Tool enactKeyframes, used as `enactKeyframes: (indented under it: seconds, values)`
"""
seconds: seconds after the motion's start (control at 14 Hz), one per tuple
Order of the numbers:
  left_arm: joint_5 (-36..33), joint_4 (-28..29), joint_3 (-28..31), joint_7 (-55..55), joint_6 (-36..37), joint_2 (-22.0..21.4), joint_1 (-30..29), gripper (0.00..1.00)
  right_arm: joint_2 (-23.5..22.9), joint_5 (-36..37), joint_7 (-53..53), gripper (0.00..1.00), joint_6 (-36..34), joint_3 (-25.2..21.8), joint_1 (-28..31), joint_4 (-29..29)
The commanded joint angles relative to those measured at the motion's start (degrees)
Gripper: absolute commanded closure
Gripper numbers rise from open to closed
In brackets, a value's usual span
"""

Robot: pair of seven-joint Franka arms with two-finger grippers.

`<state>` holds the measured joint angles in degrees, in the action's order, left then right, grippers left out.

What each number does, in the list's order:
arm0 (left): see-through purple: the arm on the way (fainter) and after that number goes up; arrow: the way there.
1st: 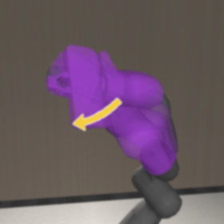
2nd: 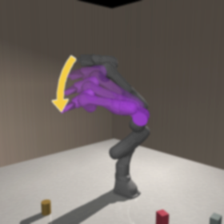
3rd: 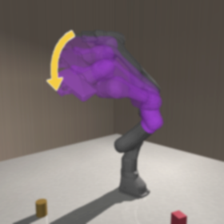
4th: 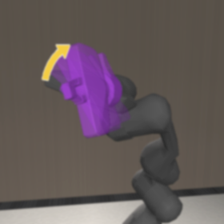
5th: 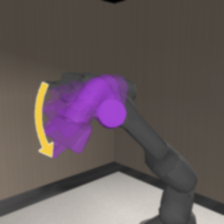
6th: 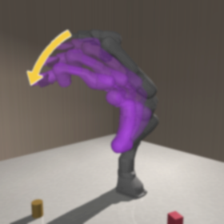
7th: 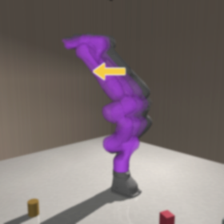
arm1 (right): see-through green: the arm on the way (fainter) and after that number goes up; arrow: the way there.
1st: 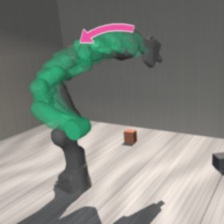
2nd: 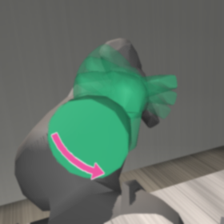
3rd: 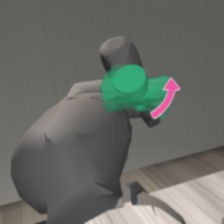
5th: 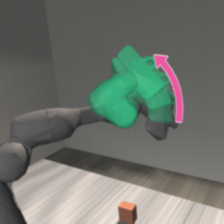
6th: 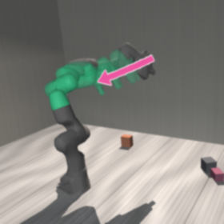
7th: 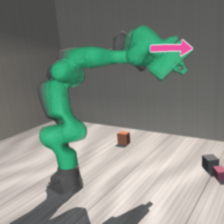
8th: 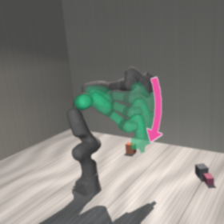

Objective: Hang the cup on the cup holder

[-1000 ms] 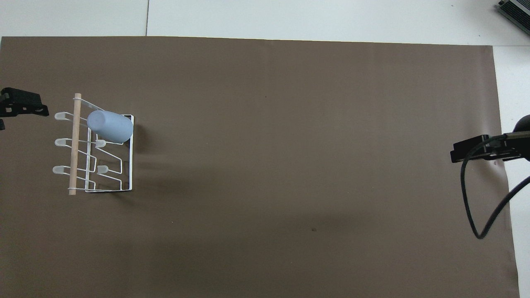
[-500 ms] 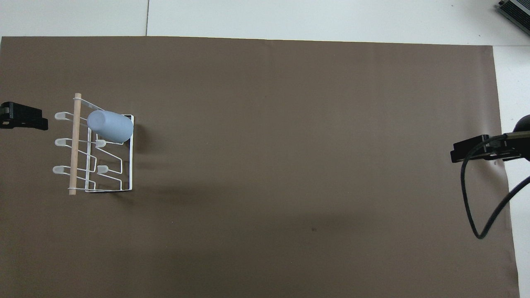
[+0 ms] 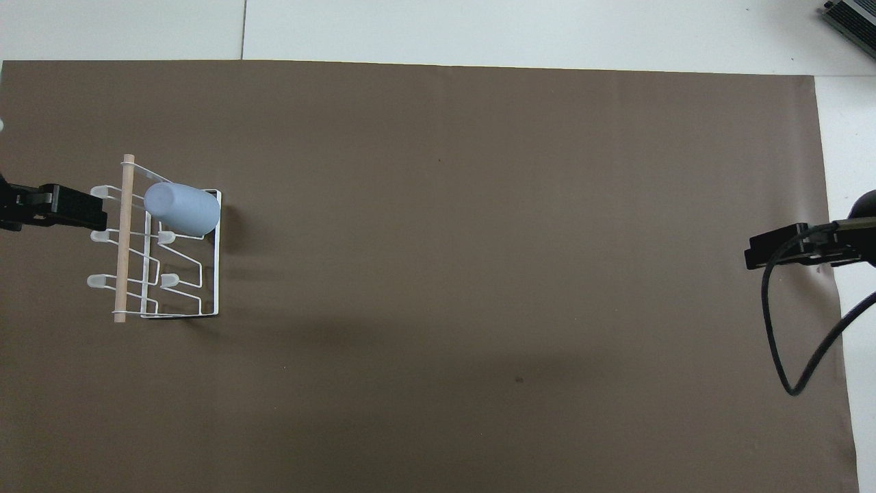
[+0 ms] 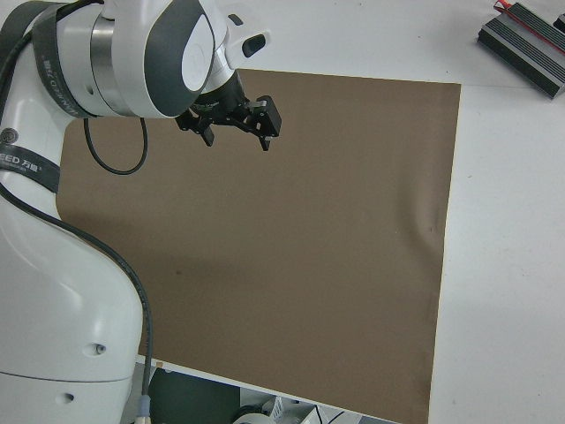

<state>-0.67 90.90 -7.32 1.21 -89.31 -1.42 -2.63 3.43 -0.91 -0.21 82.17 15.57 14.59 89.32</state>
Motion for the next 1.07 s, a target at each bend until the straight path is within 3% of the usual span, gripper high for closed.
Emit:
enactKeyframes:
  seconds: [0.0,1.0]
  values:
    - [0.2,1.8,2.0,-0.9,-0.4,-2.0,2.1,0.0,1.5,-1.1,-0.6,0.0,-0.3,0.3,0.8,1.5]
    - [1.7,2.0,1.9,-1.3,-0.7,-2.6,1.4,0.0,1.5,-1.1,-0.6,0.0,-0.3,0.3,0.8,1.5]
